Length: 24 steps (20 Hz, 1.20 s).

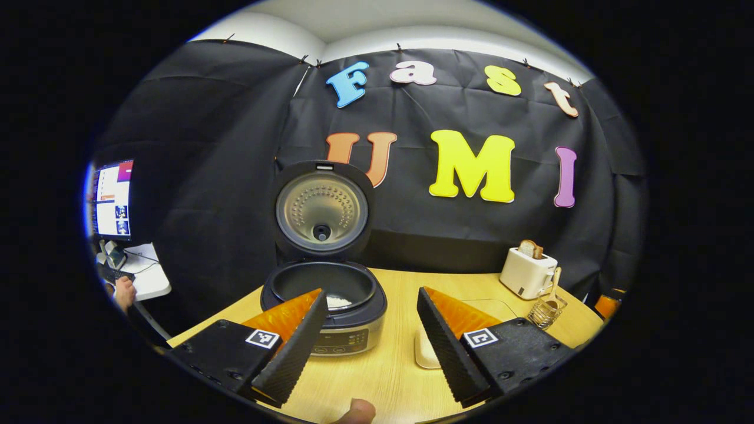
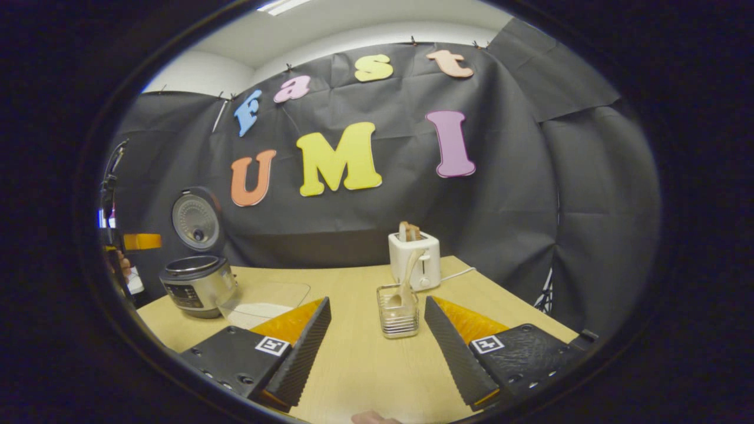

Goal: Close the left gripper, press the button to open the rice cooker; take a wooden spoon from the chopstick holder with the right hand, scoop a spoonful of rice and pour it into the rice cooker, then put the wooden spoon back into the chopstick holder.

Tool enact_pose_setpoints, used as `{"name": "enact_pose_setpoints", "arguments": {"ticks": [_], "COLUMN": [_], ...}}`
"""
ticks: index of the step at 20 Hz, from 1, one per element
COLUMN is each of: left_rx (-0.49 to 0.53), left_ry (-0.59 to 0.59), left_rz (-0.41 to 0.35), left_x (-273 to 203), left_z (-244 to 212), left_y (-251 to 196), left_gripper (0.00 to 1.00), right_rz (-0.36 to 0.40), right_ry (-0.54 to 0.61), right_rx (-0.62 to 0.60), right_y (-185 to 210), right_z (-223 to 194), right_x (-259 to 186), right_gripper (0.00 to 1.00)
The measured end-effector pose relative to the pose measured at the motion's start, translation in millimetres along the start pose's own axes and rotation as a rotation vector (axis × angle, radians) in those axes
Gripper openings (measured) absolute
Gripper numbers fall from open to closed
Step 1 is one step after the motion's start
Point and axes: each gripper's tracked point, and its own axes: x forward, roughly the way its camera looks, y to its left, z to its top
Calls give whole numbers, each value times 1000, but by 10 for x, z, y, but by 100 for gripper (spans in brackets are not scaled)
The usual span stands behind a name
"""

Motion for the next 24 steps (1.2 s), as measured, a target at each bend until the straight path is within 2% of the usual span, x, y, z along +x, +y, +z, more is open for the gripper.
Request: {"name": "enact_pose_setpoints", "arguments": {"ticks": [1,2,4,5,6,7,10,11,13,14,17,18,24], "left_rx": [-5,-5,10,19,28,27,-6,-7,10,18,60,68,86], "left_ry": [2,6,-4,-10,-26,-37,-40,-52,-75,-65,-60,-59,-47], "left_rz": [-7,-10,-14,-9,-12,-18,-42,-41,-47,-53,-58,-53,-55], "left_x": [-26,-62,-120,-149,-181,-200,-247,-260,-247,-232,-196,-188,-132], "left_z": [-64,-135,-236,-285,-316,-332,-362,-332,-306,-346,-383,-390,-464], "left_y": [-20,-26,-30,-20,-15,-21,-67,-47,-41,-53,-64,-49,-54], "left_gripper": [98,98,98,98,98,98,98,97,100,98,100,98,98], "right_rz": [-1,-4,-25,-39,-53,-55,-36,-26,-24,-17,-17,-19,-20], "right_ry": [-1,-4,-17,-21,-19,-15,28,43,79,96,152,170,258], "right_rx": [-11,-19,-28,-38,-47,-59,-71,-70,-71,-75,-86,-77,16], "right_y": [-15,-33,-128,-192,-251,-286,-353,-370,-420,-426,-493,-526,-642], "right_z": [33,78,161,198,225,241,247,239,220,204,78,27,-145], "right_x": [32,66,154,233,332,445,886,1052,1374,1530,1942,2046,2626], "right_gripper": [96,92,96,93,99,92,96,93,96,96,93,96,96]}}
